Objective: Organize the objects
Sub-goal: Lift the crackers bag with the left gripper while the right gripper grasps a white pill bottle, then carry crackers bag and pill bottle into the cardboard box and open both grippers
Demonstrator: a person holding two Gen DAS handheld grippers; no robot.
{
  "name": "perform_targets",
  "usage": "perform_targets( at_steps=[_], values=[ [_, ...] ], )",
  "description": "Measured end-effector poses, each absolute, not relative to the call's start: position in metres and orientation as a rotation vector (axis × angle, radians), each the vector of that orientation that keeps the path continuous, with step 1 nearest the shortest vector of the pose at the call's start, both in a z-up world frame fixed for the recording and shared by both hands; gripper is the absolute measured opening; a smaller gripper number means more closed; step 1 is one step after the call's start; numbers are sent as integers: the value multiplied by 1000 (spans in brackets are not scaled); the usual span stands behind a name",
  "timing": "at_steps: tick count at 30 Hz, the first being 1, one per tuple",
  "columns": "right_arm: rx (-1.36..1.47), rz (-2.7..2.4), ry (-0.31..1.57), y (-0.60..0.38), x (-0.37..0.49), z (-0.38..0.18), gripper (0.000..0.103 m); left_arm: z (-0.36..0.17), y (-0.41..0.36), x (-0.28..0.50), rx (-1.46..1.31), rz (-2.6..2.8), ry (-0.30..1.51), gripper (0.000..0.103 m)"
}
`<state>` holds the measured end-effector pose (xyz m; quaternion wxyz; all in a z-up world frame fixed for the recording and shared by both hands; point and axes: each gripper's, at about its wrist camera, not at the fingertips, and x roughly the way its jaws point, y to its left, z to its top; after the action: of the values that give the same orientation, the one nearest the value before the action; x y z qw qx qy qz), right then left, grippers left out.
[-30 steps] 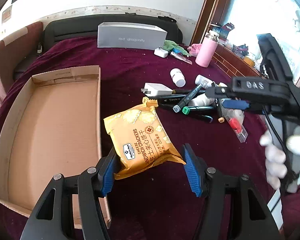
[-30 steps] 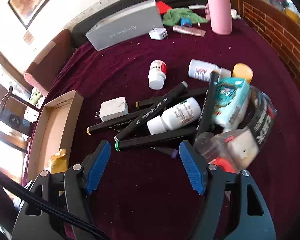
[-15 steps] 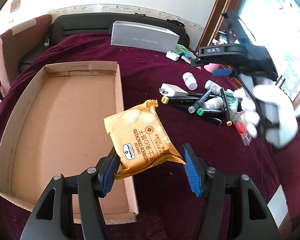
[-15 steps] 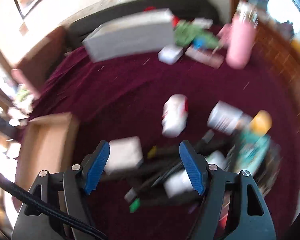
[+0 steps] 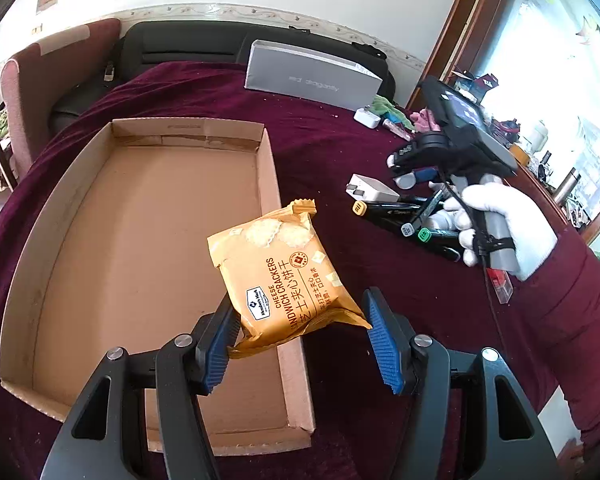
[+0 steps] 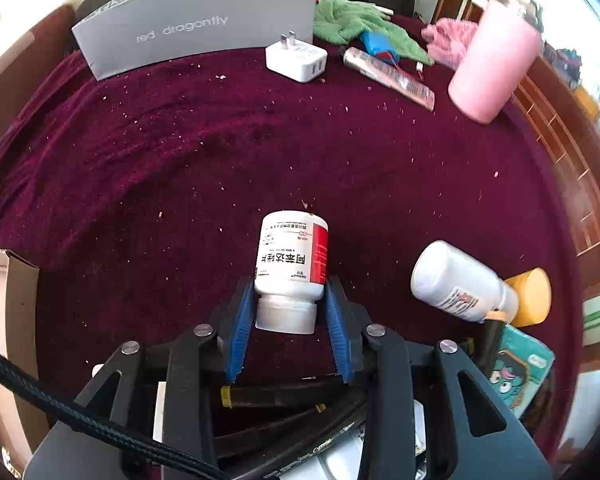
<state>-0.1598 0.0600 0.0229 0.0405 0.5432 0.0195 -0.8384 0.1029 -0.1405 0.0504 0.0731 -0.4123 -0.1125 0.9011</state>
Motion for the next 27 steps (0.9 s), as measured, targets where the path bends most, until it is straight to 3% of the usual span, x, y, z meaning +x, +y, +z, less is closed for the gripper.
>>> perform_targets(
  at_steps=[9, 15, 22, 27],
  values=[
    [1453, -2474, -196, 83, -113, 91, 32, 89, -160, 115, -1147, 2723, -402, 55],
    [1223, -2356, -262, 59, -61, 174, 33, 171, -187, 121, -973, 2786, -388, 55],
    [1047, -2213, -293, -2, -36, 289, 33, 291, -211, 100, -848, 2888, -251, 55],
    [979, -2170, -275, -47, -41, 328, 33, 310, -233, 58, -873, 3011, -182, 55]
  ],
)
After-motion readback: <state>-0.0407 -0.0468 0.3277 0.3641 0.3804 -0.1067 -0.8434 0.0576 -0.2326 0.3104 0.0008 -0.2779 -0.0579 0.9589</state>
